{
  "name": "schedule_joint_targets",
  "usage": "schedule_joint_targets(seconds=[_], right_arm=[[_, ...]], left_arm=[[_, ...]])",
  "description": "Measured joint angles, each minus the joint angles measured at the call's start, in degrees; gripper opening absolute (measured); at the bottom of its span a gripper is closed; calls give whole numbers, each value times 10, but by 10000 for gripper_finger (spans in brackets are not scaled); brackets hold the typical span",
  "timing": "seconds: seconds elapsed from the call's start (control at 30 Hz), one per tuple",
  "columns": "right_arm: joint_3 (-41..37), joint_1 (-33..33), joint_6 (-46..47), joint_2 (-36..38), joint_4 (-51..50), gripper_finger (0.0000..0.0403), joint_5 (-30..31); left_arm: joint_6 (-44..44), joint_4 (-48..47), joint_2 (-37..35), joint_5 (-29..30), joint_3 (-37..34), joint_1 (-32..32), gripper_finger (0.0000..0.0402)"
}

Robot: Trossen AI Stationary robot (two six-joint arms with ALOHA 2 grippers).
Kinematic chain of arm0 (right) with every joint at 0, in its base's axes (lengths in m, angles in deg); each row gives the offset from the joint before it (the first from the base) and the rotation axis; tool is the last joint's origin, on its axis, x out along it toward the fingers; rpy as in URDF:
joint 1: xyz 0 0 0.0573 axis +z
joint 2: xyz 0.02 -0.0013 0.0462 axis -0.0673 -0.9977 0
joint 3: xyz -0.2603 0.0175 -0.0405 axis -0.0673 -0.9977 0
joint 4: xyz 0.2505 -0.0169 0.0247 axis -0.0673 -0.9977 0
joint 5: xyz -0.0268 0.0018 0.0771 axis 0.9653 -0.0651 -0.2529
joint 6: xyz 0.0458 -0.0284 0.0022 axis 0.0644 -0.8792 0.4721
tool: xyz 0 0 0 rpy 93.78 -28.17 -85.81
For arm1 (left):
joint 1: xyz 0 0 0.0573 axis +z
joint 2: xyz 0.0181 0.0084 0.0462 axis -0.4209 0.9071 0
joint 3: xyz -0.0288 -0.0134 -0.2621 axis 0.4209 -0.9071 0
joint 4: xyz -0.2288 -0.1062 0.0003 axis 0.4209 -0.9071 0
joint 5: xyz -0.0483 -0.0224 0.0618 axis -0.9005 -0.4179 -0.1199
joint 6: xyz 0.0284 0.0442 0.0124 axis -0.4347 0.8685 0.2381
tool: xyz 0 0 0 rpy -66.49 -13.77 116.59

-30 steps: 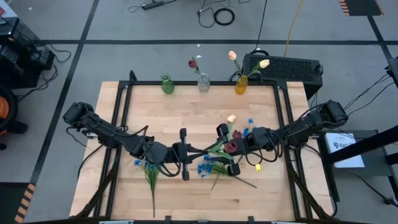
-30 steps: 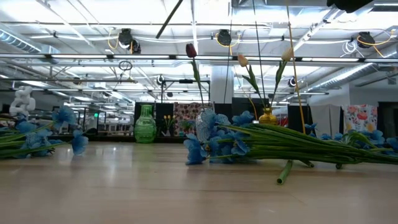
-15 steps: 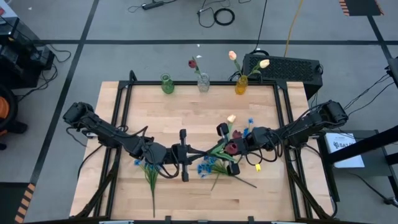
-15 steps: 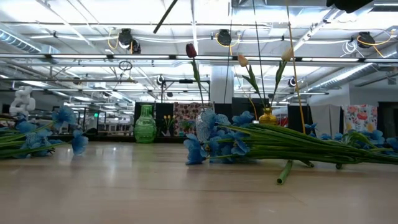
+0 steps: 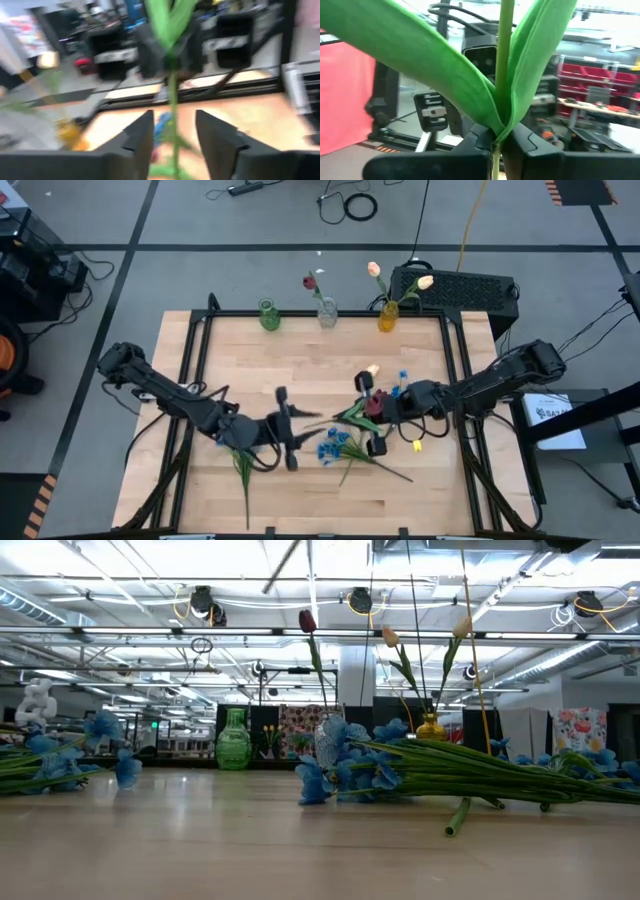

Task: Sort flowers into vase by color
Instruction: Put the left red tulip into the transparent vase

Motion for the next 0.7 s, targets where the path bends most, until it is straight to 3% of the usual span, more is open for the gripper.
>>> schedule_joint_targets(seconds=[0.1, 0.2, 0.33, 0.5, 0.7], right_arm=[[0, -1, -19, 44, -49, 10, 33], [0, -7, -47, 97, -111, 10, 72], [0, -21, -72, 159, -164, 10, 106], [0, -52, -98, 218, -205, 10, 106], [0, -123, -131, 230, -196, 10, 105]], left_arm=[[-4, -52, -25, 63, 0, -10, 193], [-18, -110, -45, 84, 0, -19, 210], [-32, -167, -55, 86, 0, -17, 211], [-35, -212, -54, 86, -2, -3, 212], [-49, -213, -54, 79, -10, 26, 212]])
